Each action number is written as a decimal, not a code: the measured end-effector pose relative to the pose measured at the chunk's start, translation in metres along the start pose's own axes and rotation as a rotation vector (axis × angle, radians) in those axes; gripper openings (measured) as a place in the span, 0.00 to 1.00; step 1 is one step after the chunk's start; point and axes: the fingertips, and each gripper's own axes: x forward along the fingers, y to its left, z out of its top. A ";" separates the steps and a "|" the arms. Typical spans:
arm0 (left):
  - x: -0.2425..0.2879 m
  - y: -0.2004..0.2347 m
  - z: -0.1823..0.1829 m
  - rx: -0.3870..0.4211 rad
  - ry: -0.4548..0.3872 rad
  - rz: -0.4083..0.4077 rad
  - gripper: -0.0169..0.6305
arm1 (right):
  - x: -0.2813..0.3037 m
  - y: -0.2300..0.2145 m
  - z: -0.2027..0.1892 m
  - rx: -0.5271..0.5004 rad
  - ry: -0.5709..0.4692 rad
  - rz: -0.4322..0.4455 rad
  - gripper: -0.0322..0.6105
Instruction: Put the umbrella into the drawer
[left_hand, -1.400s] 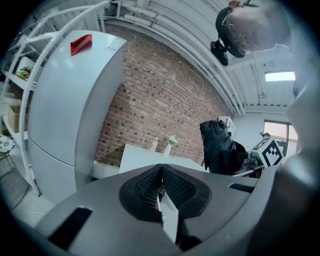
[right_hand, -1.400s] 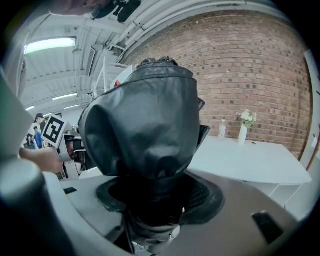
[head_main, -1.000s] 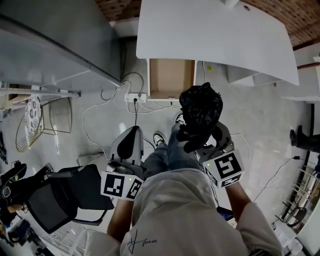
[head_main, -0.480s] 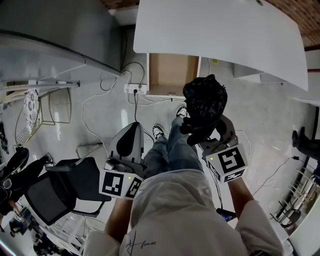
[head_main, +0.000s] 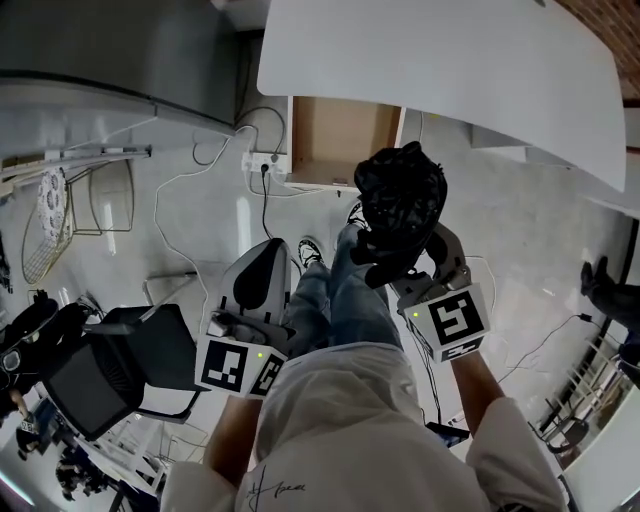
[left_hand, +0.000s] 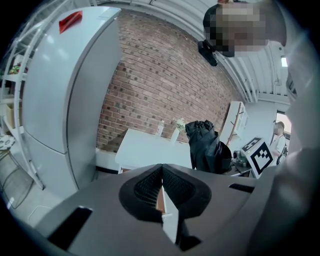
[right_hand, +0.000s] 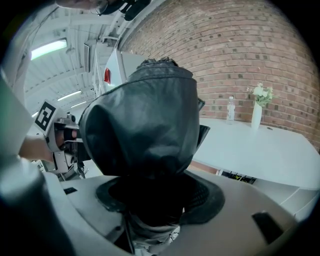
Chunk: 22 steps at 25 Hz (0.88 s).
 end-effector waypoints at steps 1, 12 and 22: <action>0.002 0.000 -0.001 -0.001 0.005 -0.002 0.05 | 0.002 -0.001 -0.001 0.004 0.005 0.002 0.46; 0.028 0.011 -0.022 -0.017 0.078 -0.003 0.05 | 0.035 -0.020 -0.017 0.005 0.046 0.017 0.46; 0.046 0.019 -0.043 -0.038 0.154 0.019 0.05 | 0.064 -0.033 -0.031 0.009 0.069 0.043 0.46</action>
